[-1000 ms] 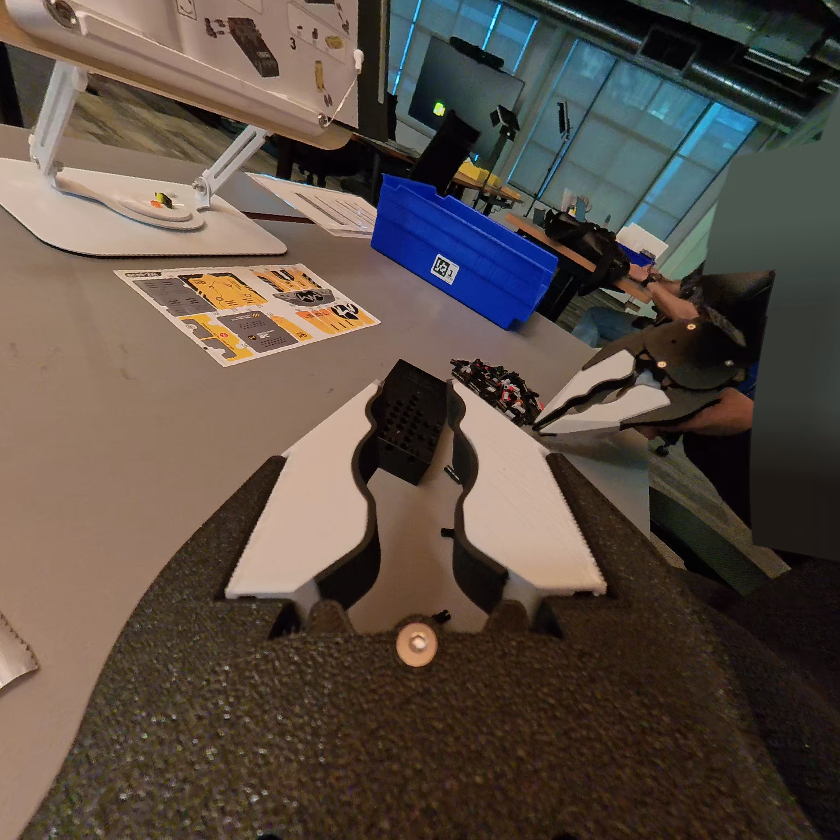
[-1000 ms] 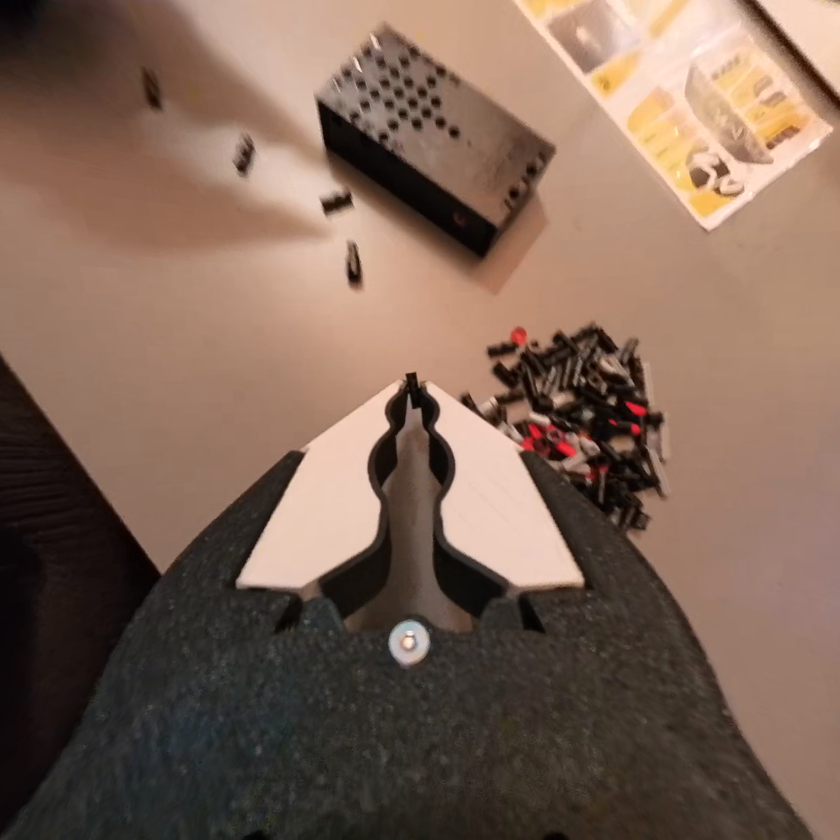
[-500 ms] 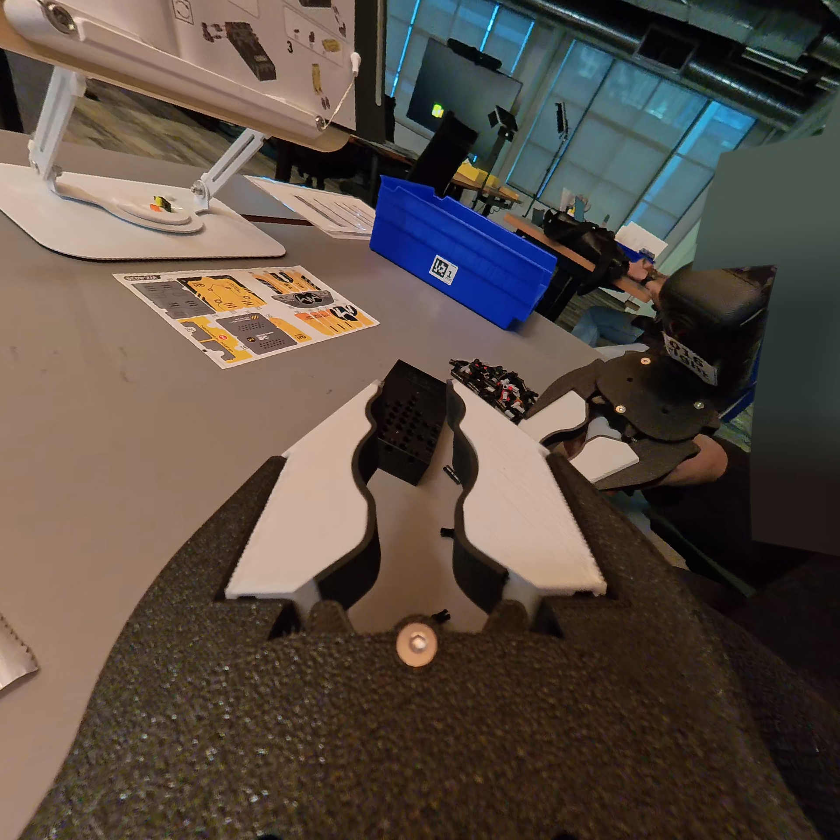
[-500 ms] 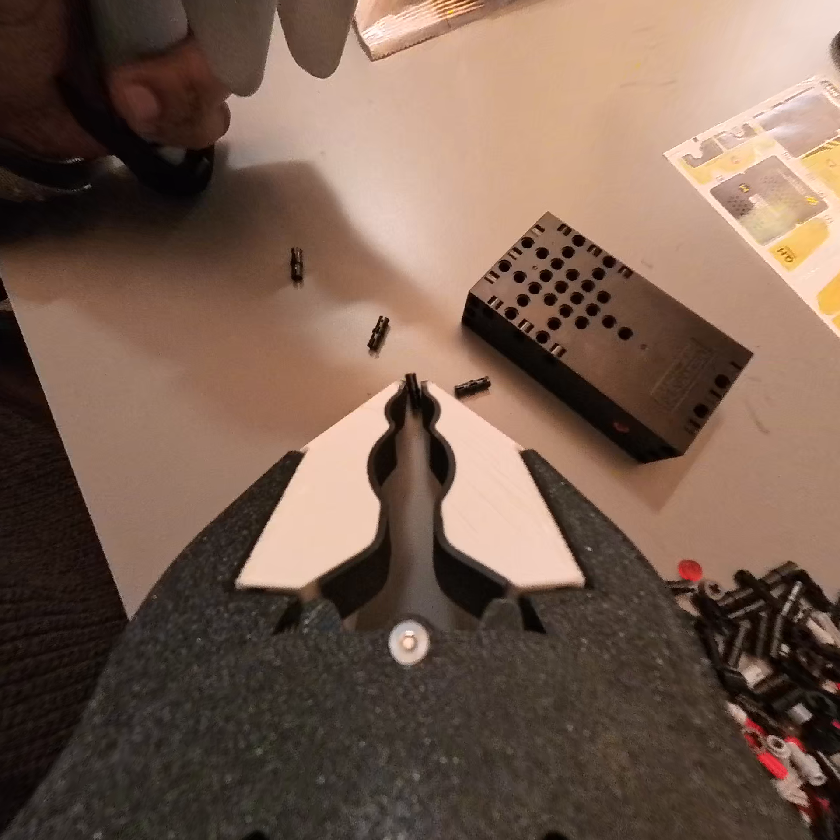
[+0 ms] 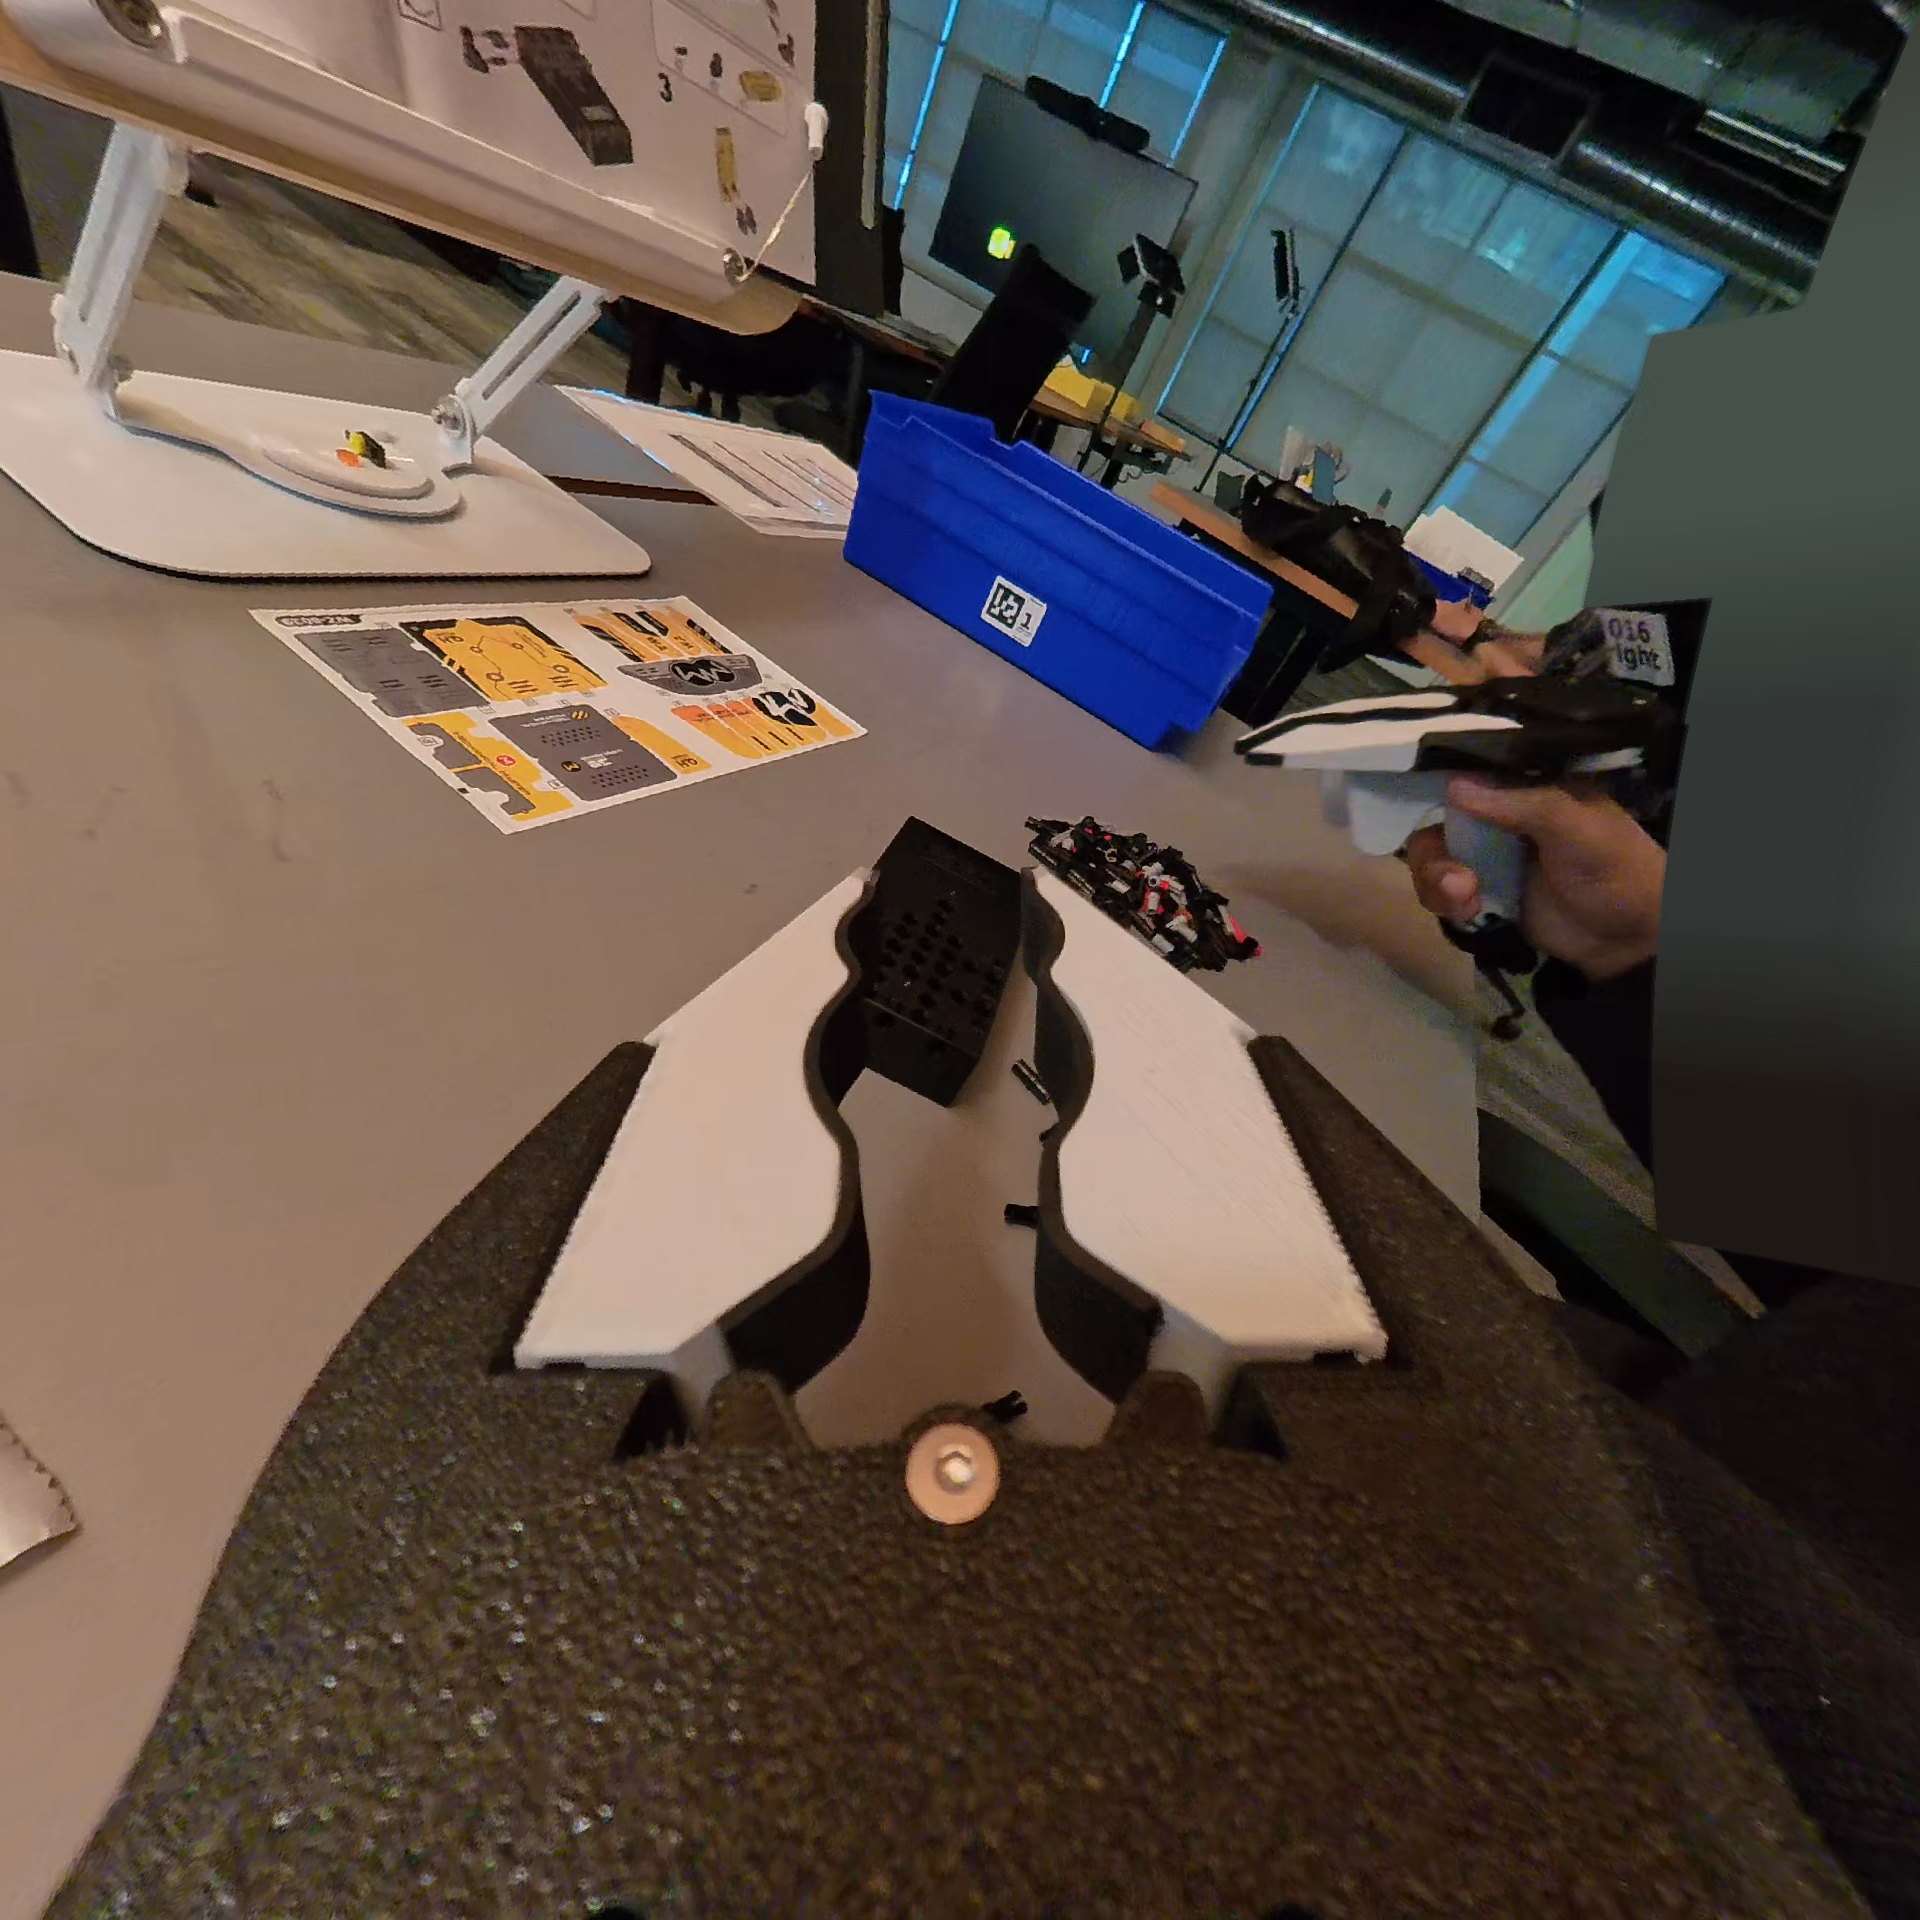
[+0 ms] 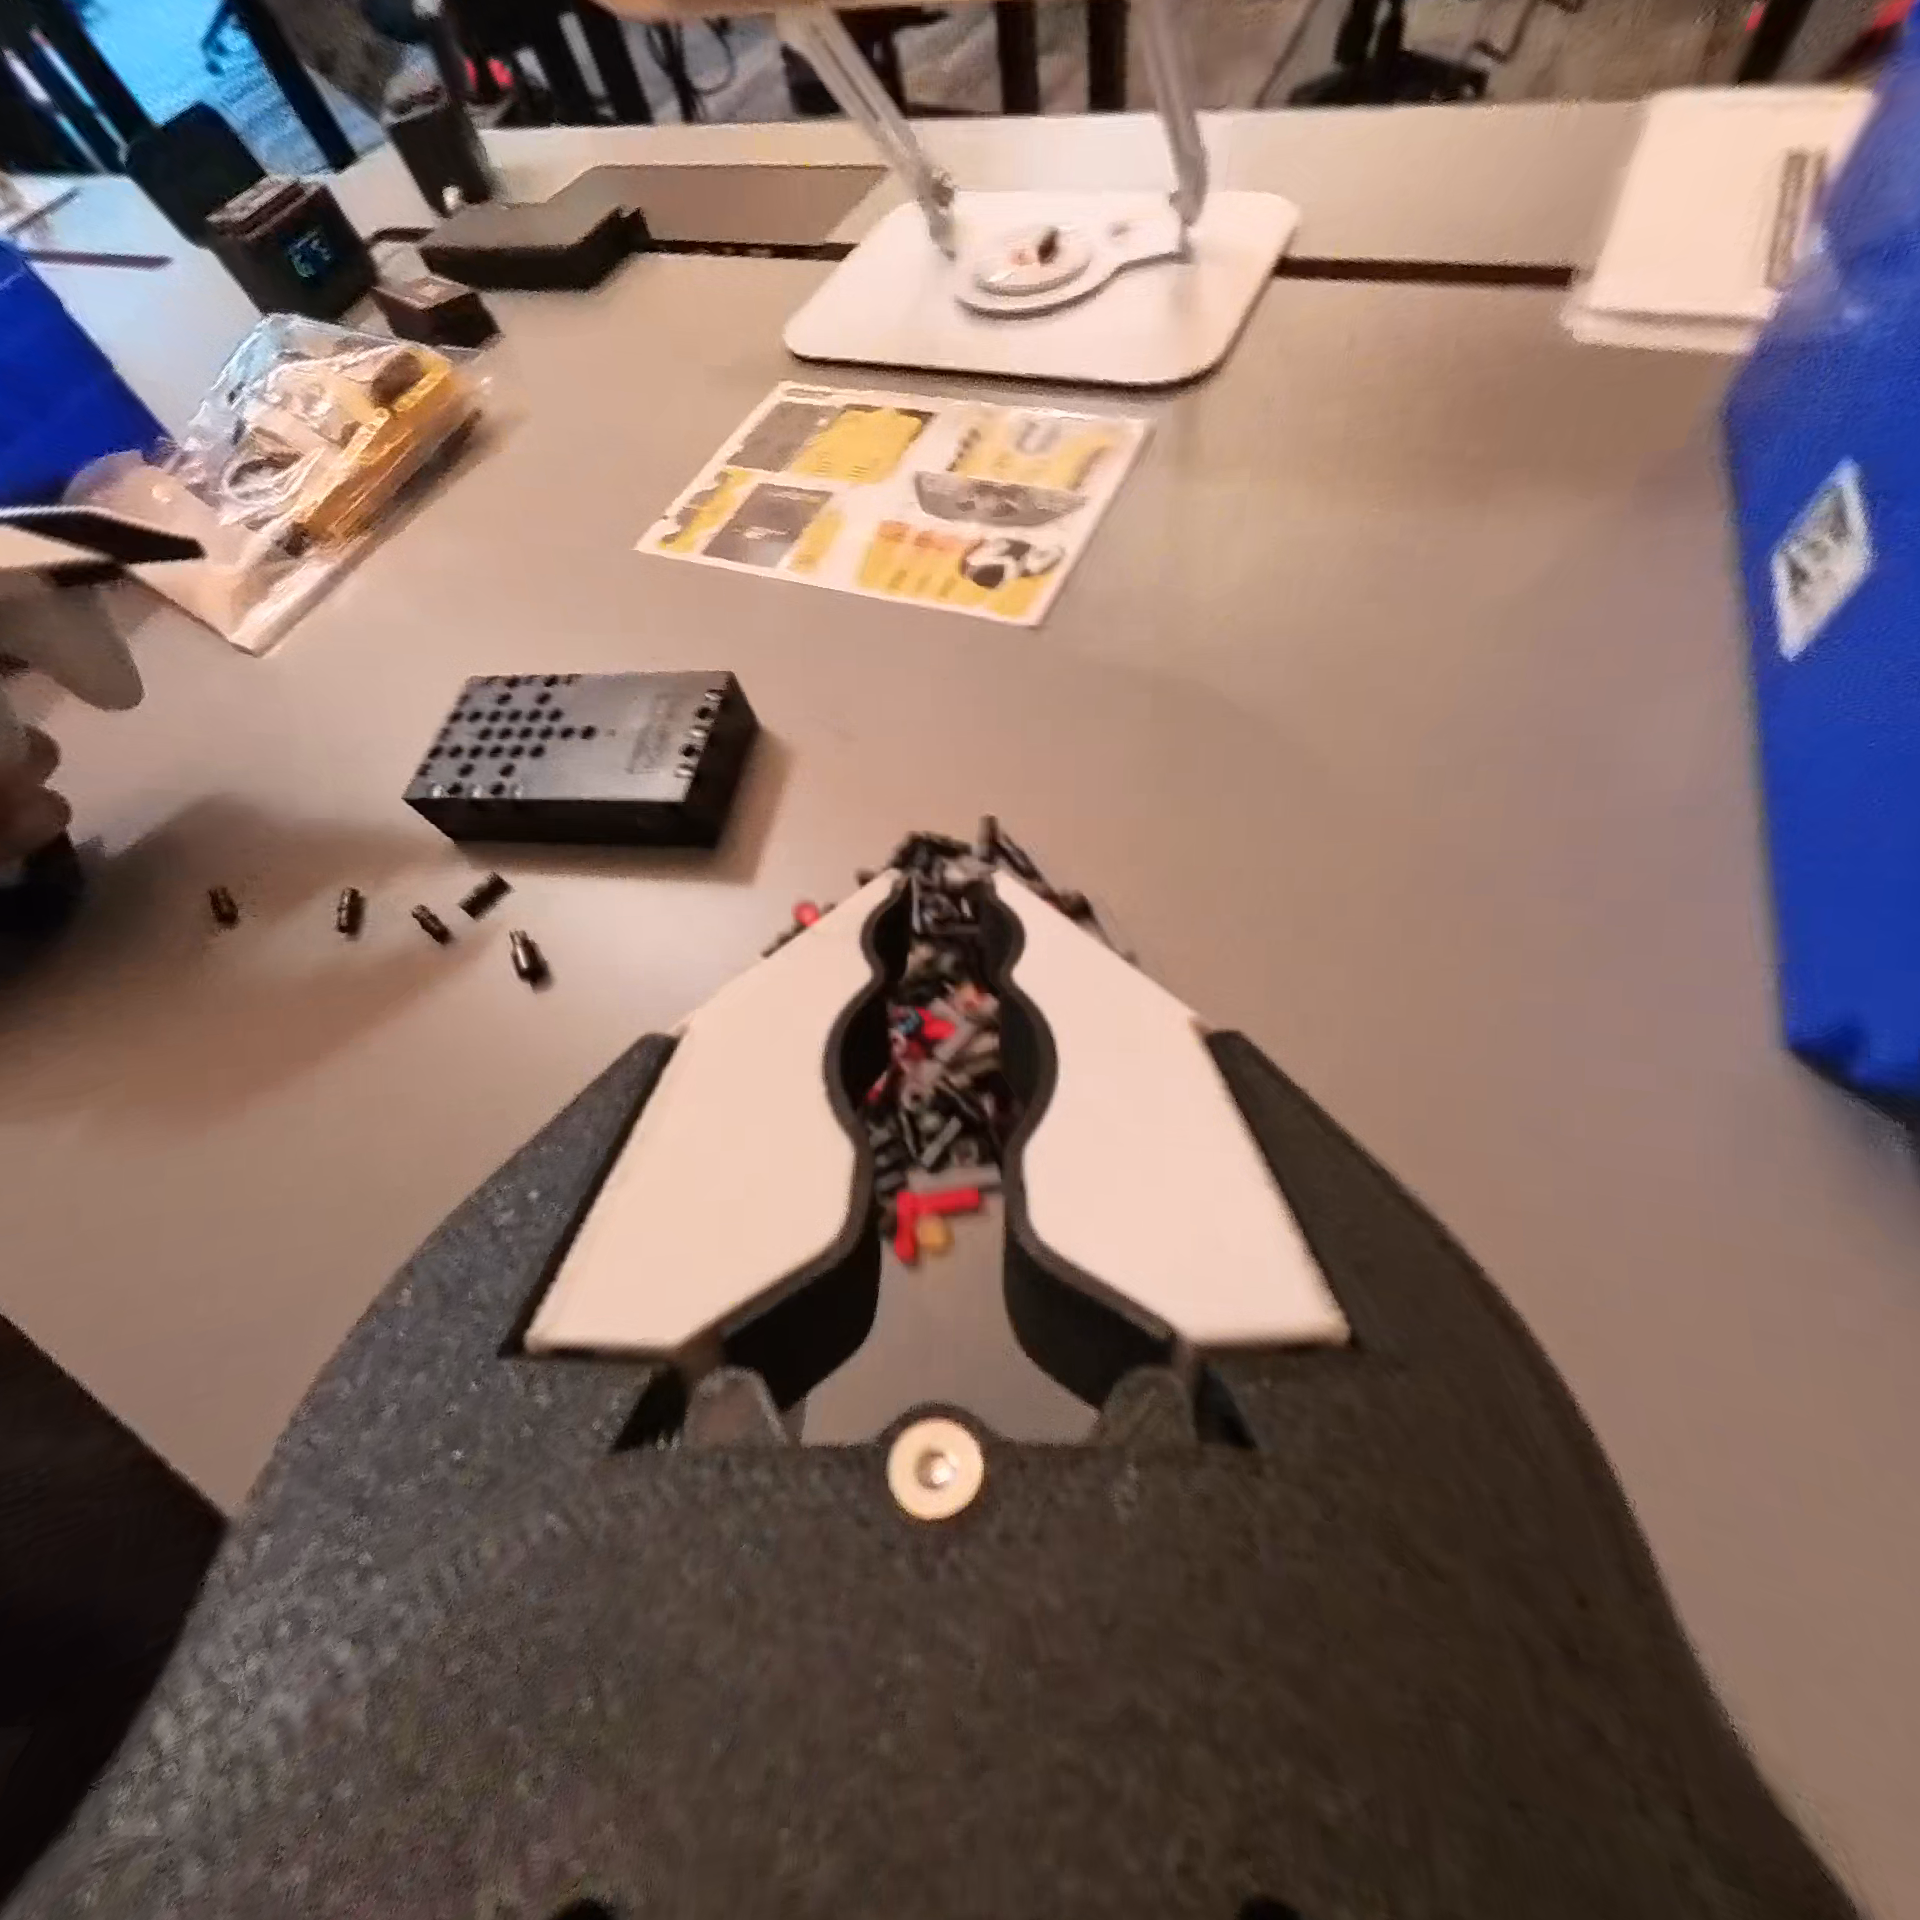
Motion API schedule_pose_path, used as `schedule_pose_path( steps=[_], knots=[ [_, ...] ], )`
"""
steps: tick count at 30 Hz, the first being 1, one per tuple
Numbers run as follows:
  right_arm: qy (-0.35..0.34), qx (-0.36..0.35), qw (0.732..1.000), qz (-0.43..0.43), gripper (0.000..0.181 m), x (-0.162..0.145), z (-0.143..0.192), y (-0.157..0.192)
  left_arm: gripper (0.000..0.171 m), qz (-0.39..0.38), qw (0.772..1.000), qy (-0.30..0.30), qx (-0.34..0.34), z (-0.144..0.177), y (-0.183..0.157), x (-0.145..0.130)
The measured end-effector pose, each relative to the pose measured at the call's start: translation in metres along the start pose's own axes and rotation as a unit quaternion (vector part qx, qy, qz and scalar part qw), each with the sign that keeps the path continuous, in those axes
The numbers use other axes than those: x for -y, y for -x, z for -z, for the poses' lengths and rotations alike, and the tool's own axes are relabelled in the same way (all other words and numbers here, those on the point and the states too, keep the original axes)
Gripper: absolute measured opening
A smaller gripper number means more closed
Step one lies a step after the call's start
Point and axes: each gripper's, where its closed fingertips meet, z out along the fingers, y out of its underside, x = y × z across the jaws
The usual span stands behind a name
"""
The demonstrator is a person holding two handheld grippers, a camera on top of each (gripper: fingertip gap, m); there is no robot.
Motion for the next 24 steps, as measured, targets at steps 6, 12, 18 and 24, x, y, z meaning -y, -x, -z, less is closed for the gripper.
schedule_pose_path(
  steps=[6, 12, 18, 24],
  knots=[
    [0.095, -0.032, 0.994, 0.037, 0.013, -0.058, 0.011, -0.010, 0.026, 0.006, 1.000, 0.002, 0.002, -0.001, 0.002, 0.000],
    [0.128, 0.009, 0.988, 0.082, 0.013, -0.082, 0.012, 0.015, 0.026, 0.018, 1.000, -0.007, 0.010, 0.001, 0.008, 0.003],
    [0.150, 0.005, 0.980, 0.129, 0.012, -0.086, 0.009, 0.017, 0.026, 0.019, 1.000, -0.010, 0.012, 0.002, 0.009, 0.004],
    [0.158, -0.006, 0.976, 0.151, 0.007, -0.084, 0.009, 0.018, 0.026, 0.019, 1.000, -0.012, 0.012, 0.003, 0.010, 0.004]
  ],
)
